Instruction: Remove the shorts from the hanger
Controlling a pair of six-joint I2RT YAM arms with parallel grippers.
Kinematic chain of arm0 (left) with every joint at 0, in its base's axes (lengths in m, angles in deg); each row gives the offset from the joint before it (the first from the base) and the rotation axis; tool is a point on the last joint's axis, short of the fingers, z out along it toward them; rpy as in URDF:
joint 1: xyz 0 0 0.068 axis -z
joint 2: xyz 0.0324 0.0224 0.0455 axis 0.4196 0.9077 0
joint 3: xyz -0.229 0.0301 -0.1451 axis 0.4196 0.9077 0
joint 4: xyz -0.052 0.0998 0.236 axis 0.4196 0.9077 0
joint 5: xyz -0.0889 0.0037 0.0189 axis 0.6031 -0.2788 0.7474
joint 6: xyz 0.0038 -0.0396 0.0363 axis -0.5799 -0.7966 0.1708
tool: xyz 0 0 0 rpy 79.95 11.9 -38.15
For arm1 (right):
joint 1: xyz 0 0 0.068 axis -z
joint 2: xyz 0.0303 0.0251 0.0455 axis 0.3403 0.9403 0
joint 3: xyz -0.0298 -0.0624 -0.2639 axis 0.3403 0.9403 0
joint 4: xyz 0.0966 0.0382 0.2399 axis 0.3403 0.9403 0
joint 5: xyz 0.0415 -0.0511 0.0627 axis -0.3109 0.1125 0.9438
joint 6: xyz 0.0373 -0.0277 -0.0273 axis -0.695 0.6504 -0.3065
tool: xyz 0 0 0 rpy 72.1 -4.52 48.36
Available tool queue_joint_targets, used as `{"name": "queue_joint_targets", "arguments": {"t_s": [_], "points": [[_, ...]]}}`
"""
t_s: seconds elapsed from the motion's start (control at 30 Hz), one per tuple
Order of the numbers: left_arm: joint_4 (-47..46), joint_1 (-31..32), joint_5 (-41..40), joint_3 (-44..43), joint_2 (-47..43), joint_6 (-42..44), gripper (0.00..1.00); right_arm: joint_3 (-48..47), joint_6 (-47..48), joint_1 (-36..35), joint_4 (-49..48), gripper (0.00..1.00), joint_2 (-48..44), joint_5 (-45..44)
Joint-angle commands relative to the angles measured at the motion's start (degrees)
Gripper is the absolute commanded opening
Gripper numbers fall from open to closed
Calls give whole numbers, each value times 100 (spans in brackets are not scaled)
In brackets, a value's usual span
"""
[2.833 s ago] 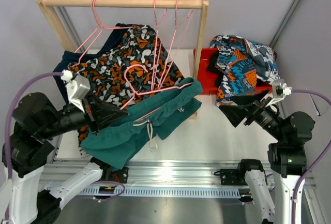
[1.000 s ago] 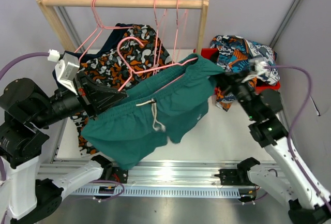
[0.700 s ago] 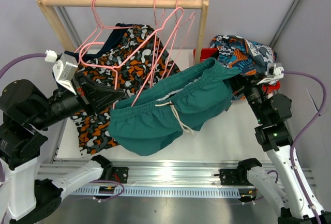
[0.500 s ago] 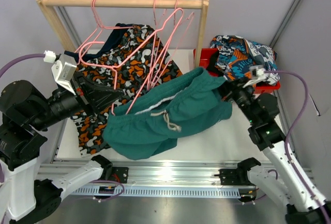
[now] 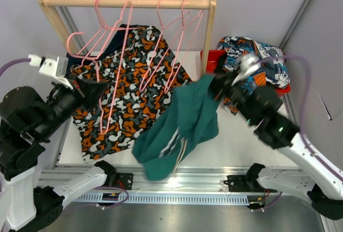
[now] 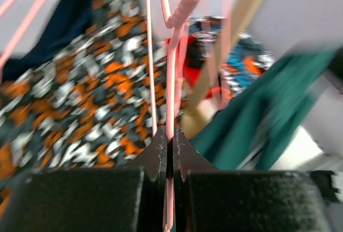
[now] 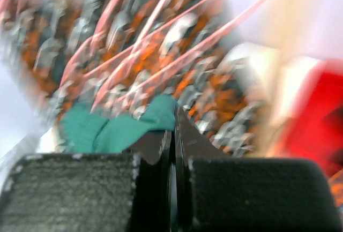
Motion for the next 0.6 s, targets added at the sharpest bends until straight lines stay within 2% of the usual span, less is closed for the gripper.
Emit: {"name": "queue_joint_targets", "arguments": {"t_s": [0.0,0.03,0.07,0.1,0.13,0.17,0.2,0.27,0.33,0.37,0.43,0.5,0.57], "points": [[373,35,-1188,324,-585,55,0,-1999,517,1316,-35,0,430,-348],[451,53,-1293,395,-639,29,0,-2448,490,2147,79,0,911,-164],[470,70,-1303,543,-666,20,0,-2904,447,2556,246,0,1177,29],[470,79,-1277,614,-710,11,0,-3779,368,2969,291,0,1458,423],[479,79,-1233,754,-754,-15,0,-4206,28,3399,335,0,2044,609],[479,79,-1215,851,-763,-33,0,-4601,-219,4213,335,0,2345,837],[470,79,-1206,939,-772,-42,0,-5336,-474,4543,344,0,2644,1292],[452,97,-1250,984,-772,-51,0,-6131,-828,5018,501,0,3602,1551],[417,158,-1268,1081,-754,-7,0,-7191,-750,5117,633,0,4261,1674],[391,167,-1277,1211,-737,11,0,-7424,-732,5135,686,0,4804,1666],[329,158,-1294,1300,-632,63,0,-7463,-731,5135,539,0,5299,1753],[268,158,-1320,1345,-517,99,0,-7016,-766,5135,336,0,5415,1867],[163,158,-1303,1345,-377,134,0,-5832,-915,5135,-75,0,5285,2131]]}}
